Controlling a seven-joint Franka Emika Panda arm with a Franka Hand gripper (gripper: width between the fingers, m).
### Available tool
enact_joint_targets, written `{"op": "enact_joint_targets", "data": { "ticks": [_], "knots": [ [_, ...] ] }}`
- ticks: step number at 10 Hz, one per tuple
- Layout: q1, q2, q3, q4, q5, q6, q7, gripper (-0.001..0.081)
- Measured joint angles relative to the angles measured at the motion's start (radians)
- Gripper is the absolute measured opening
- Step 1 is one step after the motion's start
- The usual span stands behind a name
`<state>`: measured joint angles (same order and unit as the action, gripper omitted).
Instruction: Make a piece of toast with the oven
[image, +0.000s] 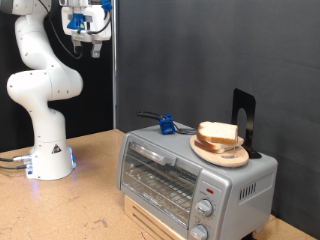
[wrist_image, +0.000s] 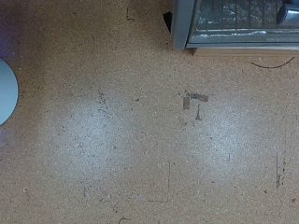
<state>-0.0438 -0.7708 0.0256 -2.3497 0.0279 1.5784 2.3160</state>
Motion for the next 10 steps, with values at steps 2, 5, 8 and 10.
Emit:
{"op": "enact_joint_targets", "data": {
  "ticks": [2,5,8,10],
  "knots": [
    [0.021,-0.002,-0.005,0.001,-0.016,0.004,-0.206,0.0809],
    [0.067,0.078,-0.002,0.041,-0.094,0.093,-0.492,0.0809],
    [0.085,0.070,-0.028,0.018,-0.071,0.182,-0.618,0.0809],
    [0.091,0.135,-0.021,0.019,-0.108,0.303,-0.674,0.0809]
  ]
}}
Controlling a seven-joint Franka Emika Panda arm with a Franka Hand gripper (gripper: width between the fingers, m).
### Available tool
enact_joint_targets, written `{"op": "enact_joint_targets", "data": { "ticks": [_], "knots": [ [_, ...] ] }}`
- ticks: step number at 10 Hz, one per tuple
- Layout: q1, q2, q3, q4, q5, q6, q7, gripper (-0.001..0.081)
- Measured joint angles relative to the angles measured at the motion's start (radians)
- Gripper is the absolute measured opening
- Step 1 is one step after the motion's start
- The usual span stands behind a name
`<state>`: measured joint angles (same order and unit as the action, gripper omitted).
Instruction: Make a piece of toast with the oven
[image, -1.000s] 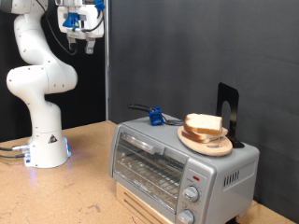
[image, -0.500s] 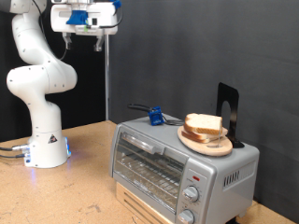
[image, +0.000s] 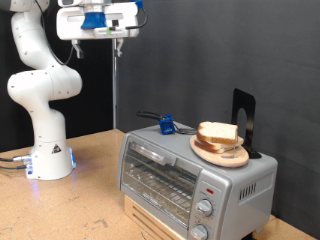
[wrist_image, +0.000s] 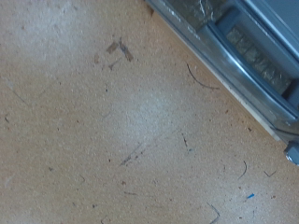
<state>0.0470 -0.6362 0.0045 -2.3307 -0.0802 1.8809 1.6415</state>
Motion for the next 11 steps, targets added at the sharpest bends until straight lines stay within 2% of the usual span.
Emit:
{"op": "enact_joint_targets", "data": {
  "ticks": [1,2,3,5,7,8,9,11],
  "knots": [
    [-0.011,0.046,0.021,0.015,-0.039,0.054,0.053,0.0809],
    [-0.039,0.085,0.051,0.041,-0.067,0.080,0.100,0.0809],
    [-0.038,0.082,0.048,0.039,-0.054,0.073,0.082,0.0809],
    [-0.002,0.076,0.007,0.029,-0.036,0.065,-0.170,0.0809],
    [0.028,0.103,-0.008,0.008,-0.047,0.141,-0.399,0.0809],
    [0.040,0.135,-0.008,0.016,-0.057,0.168,-0.479,0.0809],
    [0.036,0.132,-0.008,0.016,-0.052,0.164,-0.440,0.0809],
    [0.051,0.141,-0.046,0.031,0.071,0.077,-0.552,0.0809]
  ]
}}
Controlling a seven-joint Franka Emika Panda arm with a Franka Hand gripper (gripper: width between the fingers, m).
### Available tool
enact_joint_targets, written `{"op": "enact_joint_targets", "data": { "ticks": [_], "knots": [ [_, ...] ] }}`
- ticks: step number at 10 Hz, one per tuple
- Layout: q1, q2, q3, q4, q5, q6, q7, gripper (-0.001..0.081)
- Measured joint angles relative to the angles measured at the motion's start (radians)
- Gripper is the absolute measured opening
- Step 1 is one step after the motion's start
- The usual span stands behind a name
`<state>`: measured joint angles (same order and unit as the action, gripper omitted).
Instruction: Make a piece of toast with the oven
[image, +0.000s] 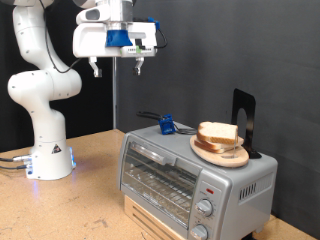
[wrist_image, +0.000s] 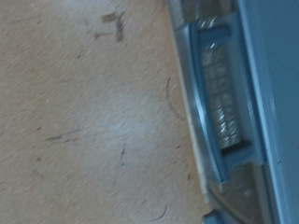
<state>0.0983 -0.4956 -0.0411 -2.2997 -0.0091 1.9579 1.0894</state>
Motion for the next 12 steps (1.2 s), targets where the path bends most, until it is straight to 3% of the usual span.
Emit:
{"op": "enact_joint_targets", "data": {
  "ticks": [3,6,10,12],
  "knots": [
    [0.014,0.069,-0.015,0.009,0.101,0.037,-0.109,0.0809],
    [0.017,0.136,0.009,-0.009,0.081,0.115,-0.157,0.0809],
    [0.015,0.146,0.030,-0.095,0.041,0.243,-0.145,0.0809],
    [0.016,0.147,0.026,-0.096,0.050,0.233,-0.191,0.0809]
  ]
}}
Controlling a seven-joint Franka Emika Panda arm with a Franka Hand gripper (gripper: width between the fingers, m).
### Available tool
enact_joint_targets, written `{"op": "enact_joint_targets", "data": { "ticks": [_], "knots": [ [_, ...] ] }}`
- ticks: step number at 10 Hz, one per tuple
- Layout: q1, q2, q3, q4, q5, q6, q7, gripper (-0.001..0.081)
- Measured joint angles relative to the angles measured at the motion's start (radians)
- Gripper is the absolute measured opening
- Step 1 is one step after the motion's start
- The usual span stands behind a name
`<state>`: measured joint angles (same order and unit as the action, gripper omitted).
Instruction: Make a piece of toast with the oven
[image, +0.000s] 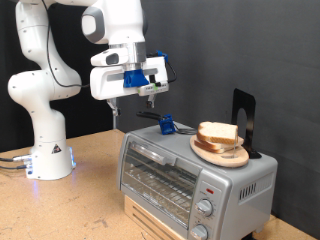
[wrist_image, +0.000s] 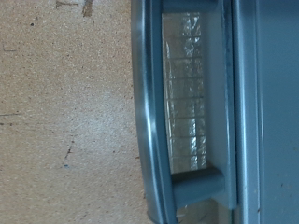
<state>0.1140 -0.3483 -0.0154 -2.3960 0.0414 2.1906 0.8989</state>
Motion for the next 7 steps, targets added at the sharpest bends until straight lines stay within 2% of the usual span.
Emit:
{"op": "enact_joint_targets", "data": {
  "ticks": [1,3,7],
  "knots": [
    [0.000,0.006,-0.010,-0.010,0.023,-0.001,-0.072,0.0809],
    [0.000,0.034,-0.024,-0.051,0.043,0.035,-0.126,0.0809],
    [0.000,0.114,-0.032,-0.136,0.091,0.244,-0.147,0.0809]
  ]
}}
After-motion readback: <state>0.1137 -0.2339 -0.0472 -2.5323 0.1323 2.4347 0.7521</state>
